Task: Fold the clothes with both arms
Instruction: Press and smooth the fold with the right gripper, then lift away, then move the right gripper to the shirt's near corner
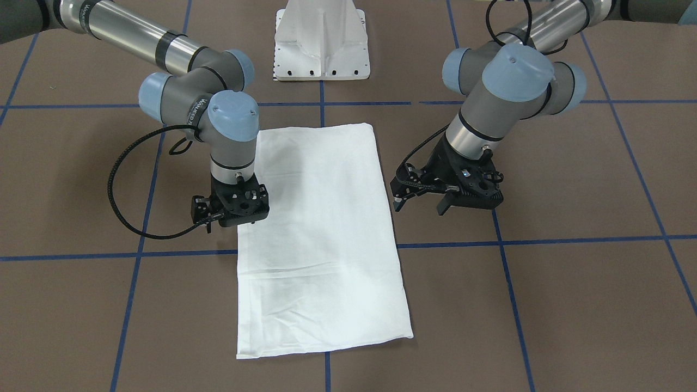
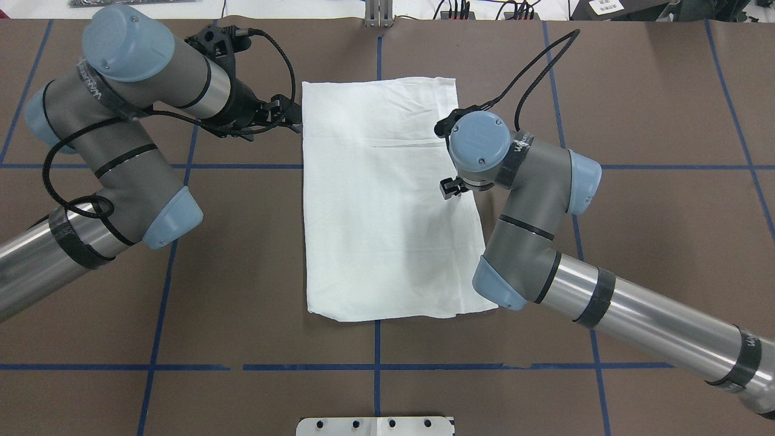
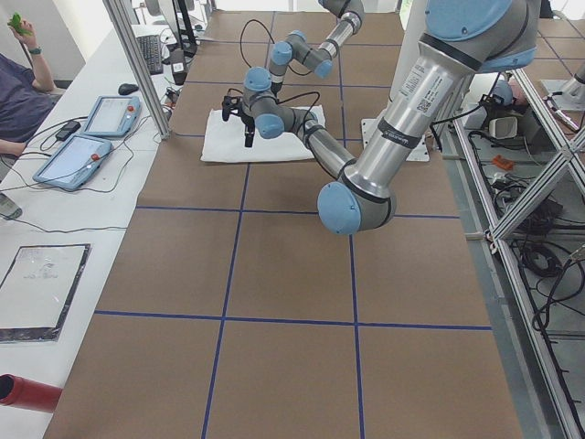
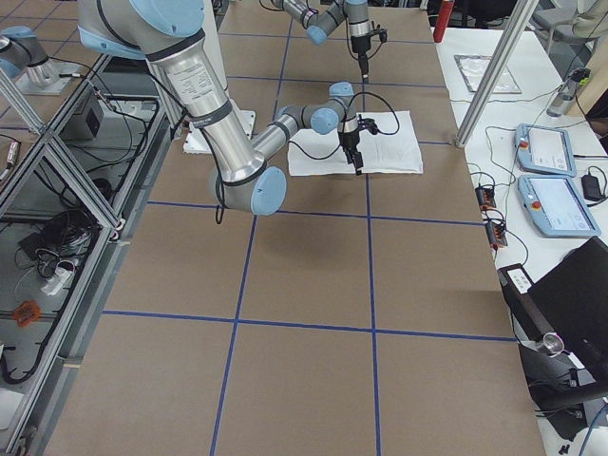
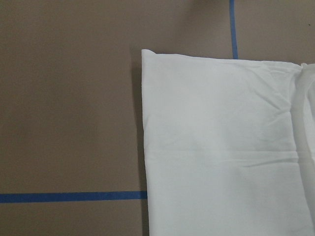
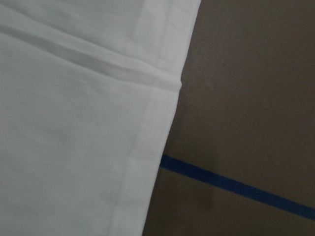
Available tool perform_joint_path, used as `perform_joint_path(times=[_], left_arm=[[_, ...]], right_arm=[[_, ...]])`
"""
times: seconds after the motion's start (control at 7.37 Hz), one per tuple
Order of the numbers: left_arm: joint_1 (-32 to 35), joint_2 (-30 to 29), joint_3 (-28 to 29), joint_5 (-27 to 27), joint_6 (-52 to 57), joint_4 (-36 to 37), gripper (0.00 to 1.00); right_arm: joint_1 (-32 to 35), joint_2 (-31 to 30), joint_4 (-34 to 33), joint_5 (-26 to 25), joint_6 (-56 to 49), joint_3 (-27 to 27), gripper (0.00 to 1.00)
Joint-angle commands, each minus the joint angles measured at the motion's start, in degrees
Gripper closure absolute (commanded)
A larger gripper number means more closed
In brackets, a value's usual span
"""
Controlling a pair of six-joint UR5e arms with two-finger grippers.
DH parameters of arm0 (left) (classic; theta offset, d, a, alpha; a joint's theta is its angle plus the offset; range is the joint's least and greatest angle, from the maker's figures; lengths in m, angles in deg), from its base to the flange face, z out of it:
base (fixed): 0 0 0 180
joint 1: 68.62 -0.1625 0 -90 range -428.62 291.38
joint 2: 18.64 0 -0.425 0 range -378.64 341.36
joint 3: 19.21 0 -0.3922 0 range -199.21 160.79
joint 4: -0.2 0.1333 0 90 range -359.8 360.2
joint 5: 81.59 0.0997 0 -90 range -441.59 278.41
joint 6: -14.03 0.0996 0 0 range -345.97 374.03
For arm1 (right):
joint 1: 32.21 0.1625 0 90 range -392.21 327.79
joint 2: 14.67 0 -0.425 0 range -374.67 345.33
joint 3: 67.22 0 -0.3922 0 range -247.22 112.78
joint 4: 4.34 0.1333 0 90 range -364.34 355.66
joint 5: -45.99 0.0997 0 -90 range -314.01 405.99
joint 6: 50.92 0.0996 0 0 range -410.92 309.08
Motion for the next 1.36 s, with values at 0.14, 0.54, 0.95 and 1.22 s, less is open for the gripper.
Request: perform_joint_path(times=[0.14,0.54,0.95,1.22], left_arm=[[0.0,-0.3,-0.2,0.0,0.0,0.2,0.00],[-0.1,0.3,-2.1,-0.3,-0.1,0.5,0.00],[-0.2,1.6,-4.7,-0.3,0.0,1.2,0.00],[-0.4,2.1,-4.4,-1.1,0.1,1.1,0.00]], right_arm=[[3.5,-7.1,0.1,3.0,-3.9,7.4,0.00],[4.5,-6.7,0.7,9.8,-1.8,12.5,0.00],[1.2,-7.7,0.8,15.6,11.2,18.6,0.00],[-1.4,-8.7,0.9,16.0,21.6,19.9,0.00]])
